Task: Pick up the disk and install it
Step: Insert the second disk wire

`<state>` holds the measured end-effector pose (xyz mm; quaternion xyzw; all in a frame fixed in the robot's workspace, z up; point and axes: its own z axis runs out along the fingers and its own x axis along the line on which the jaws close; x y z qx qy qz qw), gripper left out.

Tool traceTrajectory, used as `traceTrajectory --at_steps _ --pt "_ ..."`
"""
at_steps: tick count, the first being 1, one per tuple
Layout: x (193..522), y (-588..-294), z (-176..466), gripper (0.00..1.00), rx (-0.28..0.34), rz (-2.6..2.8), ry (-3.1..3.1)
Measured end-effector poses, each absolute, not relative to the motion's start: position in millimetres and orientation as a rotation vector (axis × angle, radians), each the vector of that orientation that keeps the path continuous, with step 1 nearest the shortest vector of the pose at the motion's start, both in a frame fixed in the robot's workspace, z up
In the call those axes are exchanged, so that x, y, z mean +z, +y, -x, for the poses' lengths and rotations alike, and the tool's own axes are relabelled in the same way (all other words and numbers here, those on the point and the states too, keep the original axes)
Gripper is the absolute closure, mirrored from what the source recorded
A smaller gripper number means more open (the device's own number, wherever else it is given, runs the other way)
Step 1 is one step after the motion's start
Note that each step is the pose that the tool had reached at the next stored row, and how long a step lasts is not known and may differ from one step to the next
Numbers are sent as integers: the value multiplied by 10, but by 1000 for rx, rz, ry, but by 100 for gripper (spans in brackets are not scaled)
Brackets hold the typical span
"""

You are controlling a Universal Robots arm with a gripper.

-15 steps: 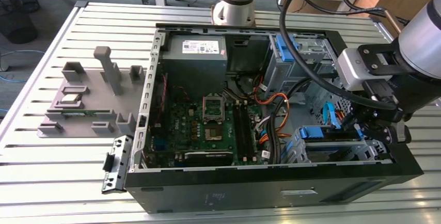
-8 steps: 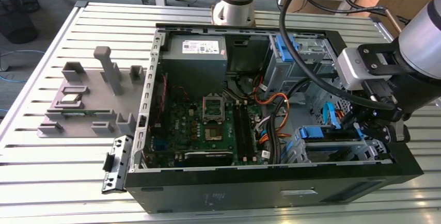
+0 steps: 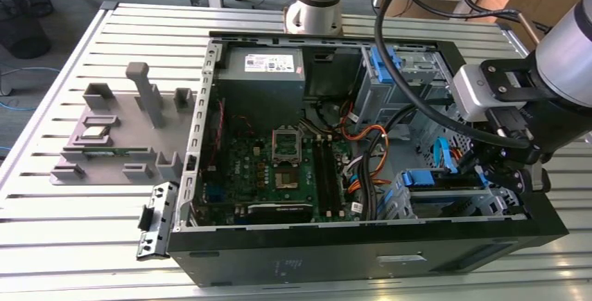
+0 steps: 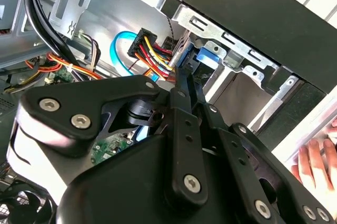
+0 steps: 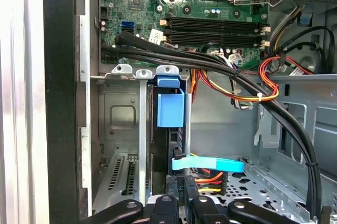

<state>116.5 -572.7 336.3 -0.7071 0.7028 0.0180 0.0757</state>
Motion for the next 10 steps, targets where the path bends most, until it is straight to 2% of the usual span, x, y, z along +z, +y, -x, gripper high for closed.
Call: traceTrajectory --at_steps 10 --pt "3363 -5738 -1156 83 54 2111 2116"
